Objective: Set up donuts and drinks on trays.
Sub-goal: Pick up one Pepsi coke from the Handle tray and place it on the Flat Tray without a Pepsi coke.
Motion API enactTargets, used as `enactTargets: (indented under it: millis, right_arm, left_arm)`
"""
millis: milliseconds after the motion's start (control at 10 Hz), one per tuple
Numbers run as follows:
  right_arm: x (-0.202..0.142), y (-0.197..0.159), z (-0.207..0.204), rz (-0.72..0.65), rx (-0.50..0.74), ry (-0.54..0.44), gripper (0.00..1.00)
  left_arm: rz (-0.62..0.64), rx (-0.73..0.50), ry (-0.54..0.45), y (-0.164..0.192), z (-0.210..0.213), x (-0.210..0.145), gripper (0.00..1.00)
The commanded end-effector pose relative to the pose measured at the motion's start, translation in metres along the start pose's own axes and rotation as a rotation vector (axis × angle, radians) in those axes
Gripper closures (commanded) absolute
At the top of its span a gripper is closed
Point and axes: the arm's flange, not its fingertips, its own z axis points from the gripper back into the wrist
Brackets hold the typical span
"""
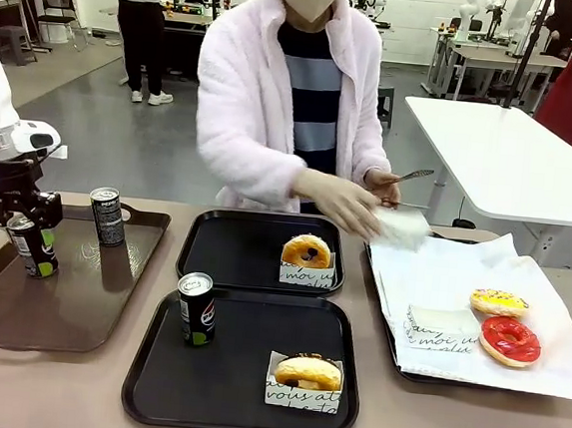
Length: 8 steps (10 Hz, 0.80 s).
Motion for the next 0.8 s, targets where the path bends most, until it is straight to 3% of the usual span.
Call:
enactTargets:
  millis: [0,200,700]
  right_arm:
    - [0.001,0.001,0.0,0.002,0.018,-0.004,0.0]
    - [0.001,0.001,0.0,0.002,0.018,-0.004,0.0]
    - [0.001,0.001,0.0,0.002,0.018,-0.004,0.0]
  left_arm:
    - [0.035,0.005,0.026,0.0,0.008,0.003,0.95]
    - [0.048,0.002,0.039,-0.003,0.025,0.002,1.0]
    - [0.055,-0.029,0.014,-0.03,0.158,-0.042,1.0]
